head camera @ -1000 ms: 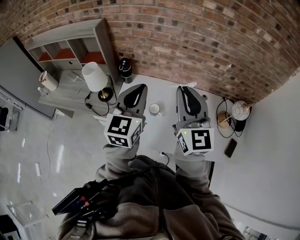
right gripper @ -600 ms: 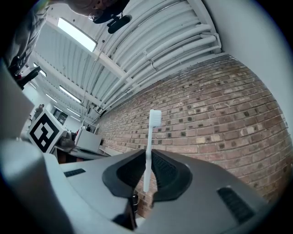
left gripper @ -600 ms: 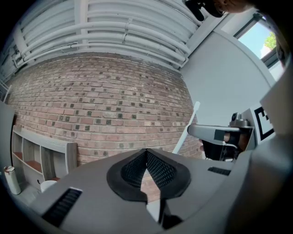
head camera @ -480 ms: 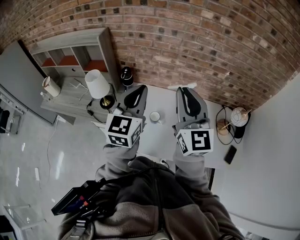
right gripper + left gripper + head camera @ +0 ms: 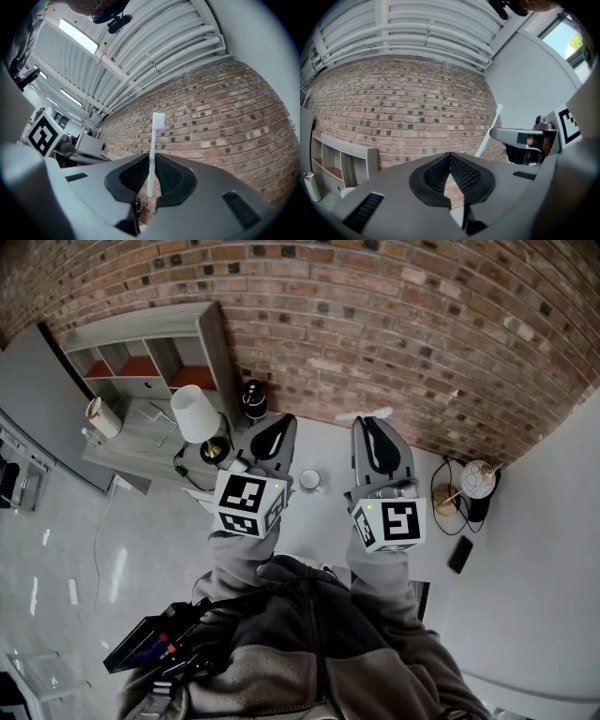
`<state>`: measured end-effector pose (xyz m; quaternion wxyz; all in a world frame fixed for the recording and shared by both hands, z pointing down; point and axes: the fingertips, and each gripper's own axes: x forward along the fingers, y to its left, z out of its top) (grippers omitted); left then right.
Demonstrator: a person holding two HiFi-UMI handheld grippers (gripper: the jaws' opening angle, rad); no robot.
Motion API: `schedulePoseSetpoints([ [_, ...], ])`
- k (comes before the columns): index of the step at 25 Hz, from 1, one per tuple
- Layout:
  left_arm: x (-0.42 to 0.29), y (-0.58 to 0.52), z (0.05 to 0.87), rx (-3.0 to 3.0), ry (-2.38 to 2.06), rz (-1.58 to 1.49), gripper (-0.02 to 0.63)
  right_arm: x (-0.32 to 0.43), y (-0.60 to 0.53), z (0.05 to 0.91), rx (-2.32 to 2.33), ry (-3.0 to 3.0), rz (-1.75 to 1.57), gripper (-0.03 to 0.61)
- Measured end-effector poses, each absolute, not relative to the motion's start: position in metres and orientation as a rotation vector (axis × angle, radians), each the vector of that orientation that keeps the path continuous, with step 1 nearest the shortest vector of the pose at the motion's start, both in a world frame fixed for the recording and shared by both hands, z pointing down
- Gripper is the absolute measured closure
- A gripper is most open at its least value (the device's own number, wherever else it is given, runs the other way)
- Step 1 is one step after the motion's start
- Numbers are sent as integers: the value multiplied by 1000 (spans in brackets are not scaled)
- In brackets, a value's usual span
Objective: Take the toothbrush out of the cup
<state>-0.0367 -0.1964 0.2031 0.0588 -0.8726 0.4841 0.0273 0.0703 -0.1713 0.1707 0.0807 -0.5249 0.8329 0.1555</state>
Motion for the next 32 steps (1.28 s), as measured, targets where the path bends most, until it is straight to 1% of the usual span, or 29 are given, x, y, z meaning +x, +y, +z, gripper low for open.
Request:
schedulePoseSetpoints([
  [32, -44, -198, 215, -2651, 1493, 67, 609, 66, -173, 179, -1595, 2487, 477, 540],
])
